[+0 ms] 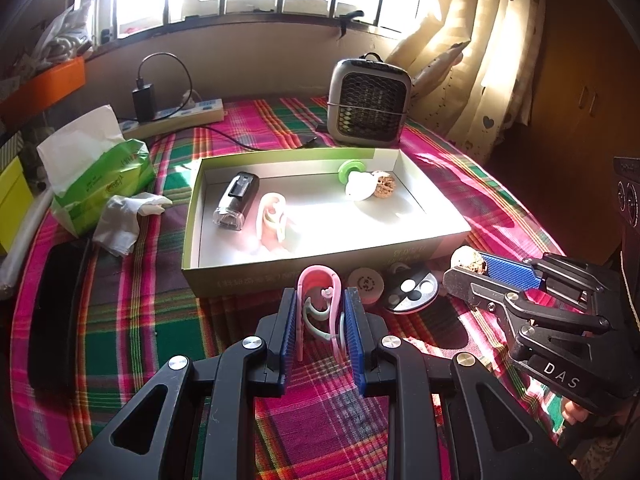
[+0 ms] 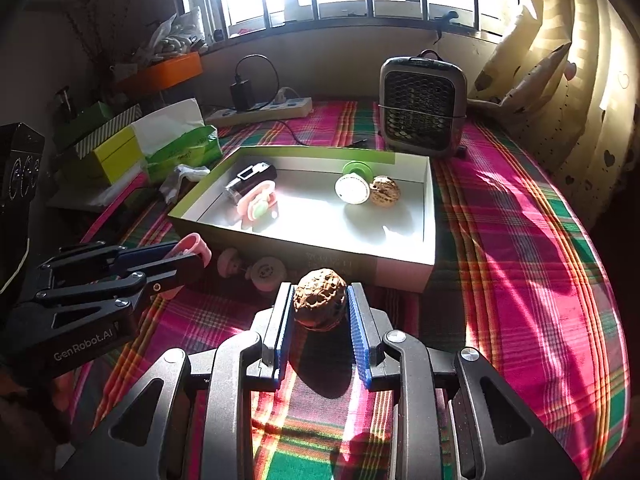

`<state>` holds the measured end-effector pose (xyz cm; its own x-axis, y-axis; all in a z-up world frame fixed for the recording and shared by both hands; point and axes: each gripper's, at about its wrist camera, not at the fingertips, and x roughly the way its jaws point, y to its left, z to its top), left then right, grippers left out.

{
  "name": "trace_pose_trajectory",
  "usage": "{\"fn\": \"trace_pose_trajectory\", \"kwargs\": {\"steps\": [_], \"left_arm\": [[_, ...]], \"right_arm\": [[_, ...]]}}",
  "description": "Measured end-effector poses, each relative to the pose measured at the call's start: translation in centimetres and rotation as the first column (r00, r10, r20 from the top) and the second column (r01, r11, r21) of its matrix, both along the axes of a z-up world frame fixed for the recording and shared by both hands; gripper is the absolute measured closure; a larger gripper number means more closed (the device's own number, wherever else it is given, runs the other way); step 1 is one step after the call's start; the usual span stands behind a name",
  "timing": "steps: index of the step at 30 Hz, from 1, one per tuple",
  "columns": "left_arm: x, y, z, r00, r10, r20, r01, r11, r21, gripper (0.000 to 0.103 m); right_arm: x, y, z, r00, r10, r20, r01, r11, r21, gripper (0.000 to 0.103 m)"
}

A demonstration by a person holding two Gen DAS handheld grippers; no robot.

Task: Organize objects
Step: 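Lift the pink clip with the left tool while the right tool lifts the walnut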

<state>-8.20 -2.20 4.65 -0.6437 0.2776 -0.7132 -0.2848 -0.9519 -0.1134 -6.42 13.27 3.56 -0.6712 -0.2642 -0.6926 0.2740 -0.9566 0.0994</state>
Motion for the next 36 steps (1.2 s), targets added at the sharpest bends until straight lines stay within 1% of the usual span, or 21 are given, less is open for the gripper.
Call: {"fn": "trace_pose_trajectory", "kwargs": {"steps": [8,20,24,30,36], "left_arm": [[-1.9,-0.2,0.7,1.0,0.008,-0.01,-0.008,1.0,-0.002,0.082],[-6.0,0.1,0.7,1.0,0.016,-0.01,-0.016,1.0,-0.009,0.082],[-7.3,0.4,0.7,1.0,0.011,-0.012,-0.011,1.0,-0.005,0.082],[-9.6,0.8,0.2,1.0,0.013,0.018,-0.014,1.0,0.006,0.082],[-11.3,1.5,-0.6,0.999,0.009,0.034,-0.009,1.0,-0.019,0.082]], "right_arm": [[-1.4,0.1,0.7,1.0,-0.001,-0.013,0.001,1.0,0.003,0.075],[-5.6,0.6,0.7,1.0,-0.005,0.001,0.005,1.0,0.01,0.075],[-7.0,0.6,0.5,1.0,-0.009,0.009,0.009,1.0,0.016,0.075],[-8.5,0.7,-0.3,0.999,-0.011,0.031,0.01,1.0,0.028,0.075],[-9.9,0.9,-1.3,0.998,-0.014,0.057,0.012,0.999,0.042,0.075]]}}
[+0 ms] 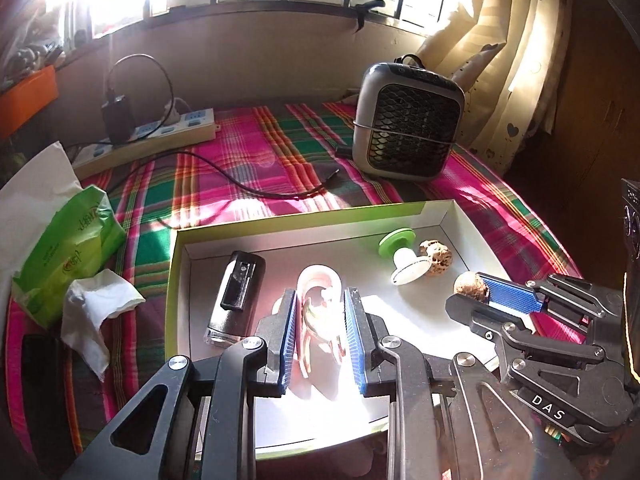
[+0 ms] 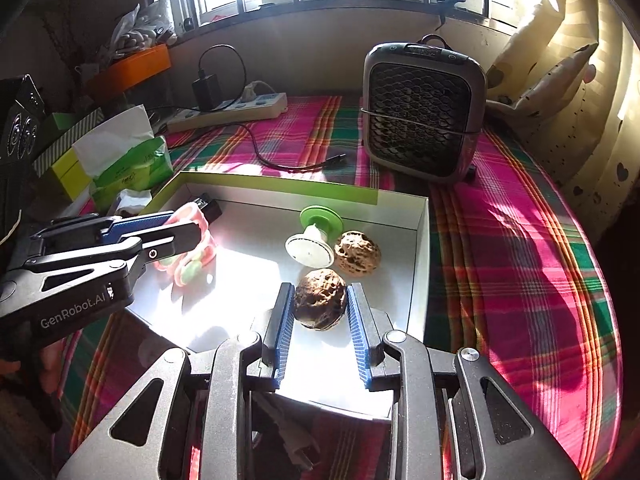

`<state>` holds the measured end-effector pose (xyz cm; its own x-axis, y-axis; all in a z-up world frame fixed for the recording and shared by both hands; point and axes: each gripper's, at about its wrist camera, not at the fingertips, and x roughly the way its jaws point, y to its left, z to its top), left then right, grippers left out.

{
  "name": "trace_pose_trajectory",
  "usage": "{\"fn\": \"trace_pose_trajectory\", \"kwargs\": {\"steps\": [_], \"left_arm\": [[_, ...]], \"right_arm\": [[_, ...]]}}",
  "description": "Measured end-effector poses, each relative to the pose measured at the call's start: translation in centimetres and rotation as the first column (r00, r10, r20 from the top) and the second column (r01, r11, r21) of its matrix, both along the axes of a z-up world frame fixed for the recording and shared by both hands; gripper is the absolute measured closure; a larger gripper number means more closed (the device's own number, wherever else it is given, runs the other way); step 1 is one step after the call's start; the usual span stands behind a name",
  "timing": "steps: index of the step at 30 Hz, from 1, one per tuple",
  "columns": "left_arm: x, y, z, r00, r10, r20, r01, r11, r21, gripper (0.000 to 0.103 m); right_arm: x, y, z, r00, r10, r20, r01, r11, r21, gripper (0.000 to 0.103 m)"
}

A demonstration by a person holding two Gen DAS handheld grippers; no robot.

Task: Organize objects
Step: 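Lift the pink clip with the left tool while the right tool lifts the walnut, then release the pink clip into the box while the right tool releases the walnut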

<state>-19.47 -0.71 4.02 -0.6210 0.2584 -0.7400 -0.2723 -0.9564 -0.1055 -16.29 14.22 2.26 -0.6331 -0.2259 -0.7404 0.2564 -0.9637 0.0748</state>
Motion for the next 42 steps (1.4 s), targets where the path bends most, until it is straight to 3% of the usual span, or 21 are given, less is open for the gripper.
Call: {"fn": "trace_pose_trajectory", "kwargs": {"steps": [20,42], "left_arm": [[-3.6,1.9,-2.0,0.999,-0.014,0.041,0.016,0.999,-0.045,0.082],[-4.2,2.2,-2.7,0.997,-0.012,0.072,0.016,0.999,-0.048,0.081]], "right_arm": [[-1.7,-0.2,-1.4,1.0,0.009,0.007,-0.009,0.998,0.064,0.075],[-2.1,-0.8,-1.5,1.0,0.014,-0.005,-0.014,0.996,0.092,0.075]]}}
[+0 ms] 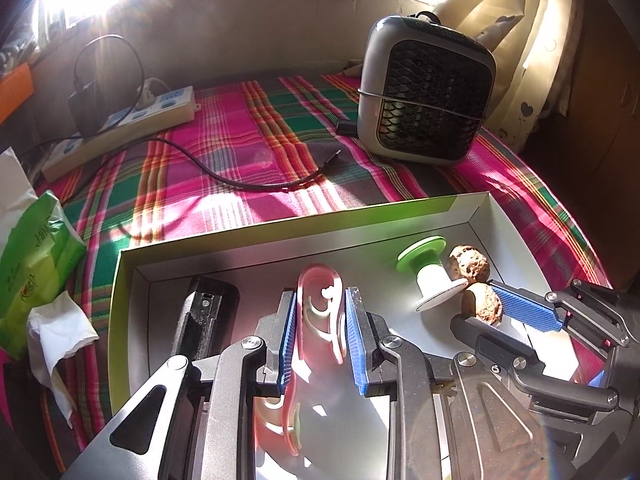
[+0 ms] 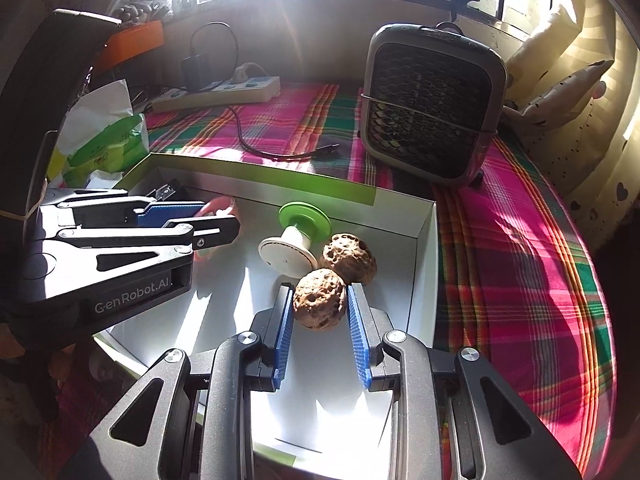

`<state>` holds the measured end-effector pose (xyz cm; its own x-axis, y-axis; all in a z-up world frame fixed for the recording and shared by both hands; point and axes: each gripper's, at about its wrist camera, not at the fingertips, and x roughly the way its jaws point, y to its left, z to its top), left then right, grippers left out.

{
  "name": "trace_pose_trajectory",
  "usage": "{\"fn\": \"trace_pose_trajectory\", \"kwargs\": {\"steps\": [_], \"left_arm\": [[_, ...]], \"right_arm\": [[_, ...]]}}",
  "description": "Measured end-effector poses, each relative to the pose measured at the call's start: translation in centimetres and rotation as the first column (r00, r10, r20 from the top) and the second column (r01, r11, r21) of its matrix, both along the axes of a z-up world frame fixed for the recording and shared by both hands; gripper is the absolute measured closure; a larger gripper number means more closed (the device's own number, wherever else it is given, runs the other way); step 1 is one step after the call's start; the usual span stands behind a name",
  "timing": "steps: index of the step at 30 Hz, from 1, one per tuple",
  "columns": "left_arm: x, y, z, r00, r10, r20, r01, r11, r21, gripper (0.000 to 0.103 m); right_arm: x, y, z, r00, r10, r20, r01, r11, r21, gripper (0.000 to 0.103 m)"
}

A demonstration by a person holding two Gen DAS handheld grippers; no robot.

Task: Organize objects
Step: 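Release the pink clip into the box while the right tool releases the walnut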

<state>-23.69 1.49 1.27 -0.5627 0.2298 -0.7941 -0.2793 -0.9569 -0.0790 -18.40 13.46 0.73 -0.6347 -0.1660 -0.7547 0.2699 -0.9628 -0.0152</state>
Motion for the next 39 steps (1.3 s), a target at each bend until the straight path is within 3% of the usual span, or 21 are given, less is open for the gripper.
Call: {"fn": "trace_pose_trajectory", "kwargs": {"steps": [15,24,39], "left_arm": [[0.7,0.1,0.1,1.0,-0.008,0.006,0.008,1.0,0.004,0.072],[1.8,-0.4,0.9,1.0,0.009,-0.012,-0.009,1.0,0.004,0.071],[5.0,-1.0,2.3,0.997,0.034,-0.066,-0.035,0.999,-0.008,0.071]], "right_arm": [[0.2,0.1,0.2,1.0,-0.025,0.0,0.025,1.0,0.013,0.074],[1.2,0.1,0.6,0.999,-0.034,-0.015,0.034,0.999,0.001,0.062],[2.9,-0.2,1.3,0.998,-0.05,-0.034,0.049,0.999,-0.012,0.06]]}}
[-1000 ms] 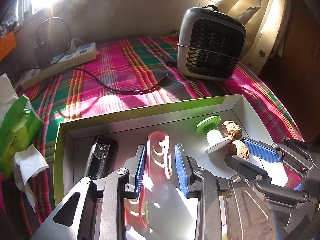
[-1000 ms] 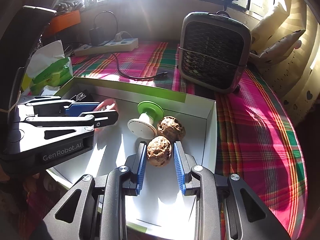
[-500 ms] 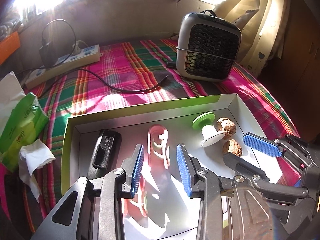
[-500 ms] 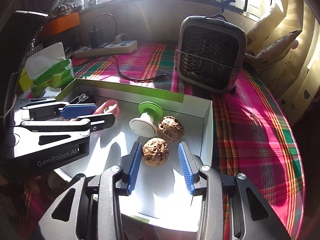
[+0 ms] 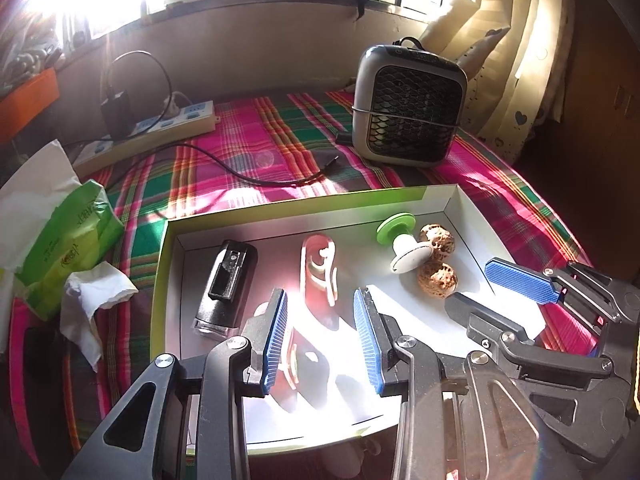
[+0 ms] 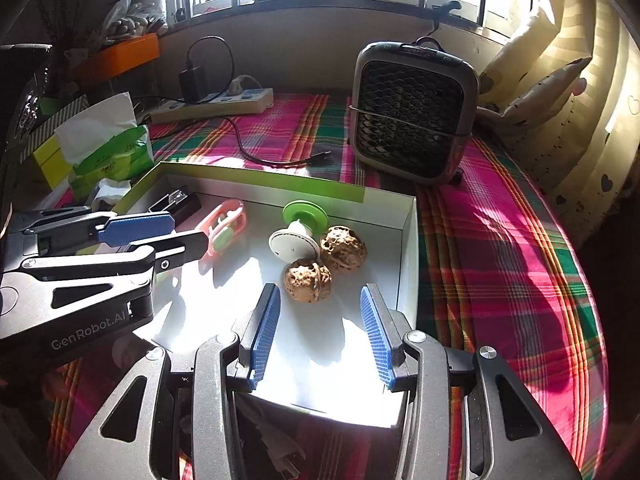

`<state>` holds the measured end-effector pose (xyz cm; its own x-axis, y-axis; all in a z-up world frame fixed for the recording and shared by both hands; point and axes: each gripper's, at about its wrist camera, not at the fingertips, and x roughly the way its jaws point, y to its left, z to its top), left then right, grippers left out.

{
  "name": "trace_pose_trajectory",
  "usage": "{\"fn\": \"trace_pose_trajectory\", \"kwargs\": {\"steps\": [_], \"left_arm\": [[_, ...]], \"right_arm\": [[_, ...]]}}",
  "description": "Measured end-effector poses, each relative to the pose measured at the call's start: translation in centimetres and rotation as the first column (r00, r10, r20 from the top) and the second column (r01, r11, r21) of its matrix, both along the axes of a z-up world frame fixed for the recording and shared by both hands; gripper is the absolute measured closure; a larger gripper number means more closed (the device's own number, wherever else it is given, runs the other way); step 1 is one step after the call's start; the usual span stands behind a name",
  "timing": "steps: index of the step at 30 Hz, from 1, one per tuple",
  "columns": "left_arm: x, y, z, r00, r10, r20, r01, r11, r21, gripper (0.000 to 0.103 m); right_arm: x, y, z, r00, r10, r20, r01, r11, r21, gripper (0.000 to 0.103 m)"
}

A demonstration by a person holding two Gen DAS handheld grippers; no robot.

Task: Organize objects
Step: 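Withdraw both open tools up and away from the white box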

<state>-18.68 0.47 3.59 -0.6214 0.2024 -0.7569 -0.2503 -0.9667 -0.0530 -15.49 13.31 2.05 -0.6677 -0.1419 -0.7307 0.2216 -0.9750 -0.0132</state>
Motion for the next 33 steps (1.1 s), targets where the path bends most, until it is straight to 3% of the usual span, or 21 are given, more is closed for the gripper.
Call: {"fn": "trace_pose_trajectory", "kwargs": {"steps": [33], "left_arm": [[7.8,-2.1,0.8,0.997,0.026,-0.075,-0.027,1.0,-0.009,0.071]], "right_arm": [[6.5,0.6,1.7,0.996,-0.053,-0.066,0.049,0.997,-0.061,0.059]]}}
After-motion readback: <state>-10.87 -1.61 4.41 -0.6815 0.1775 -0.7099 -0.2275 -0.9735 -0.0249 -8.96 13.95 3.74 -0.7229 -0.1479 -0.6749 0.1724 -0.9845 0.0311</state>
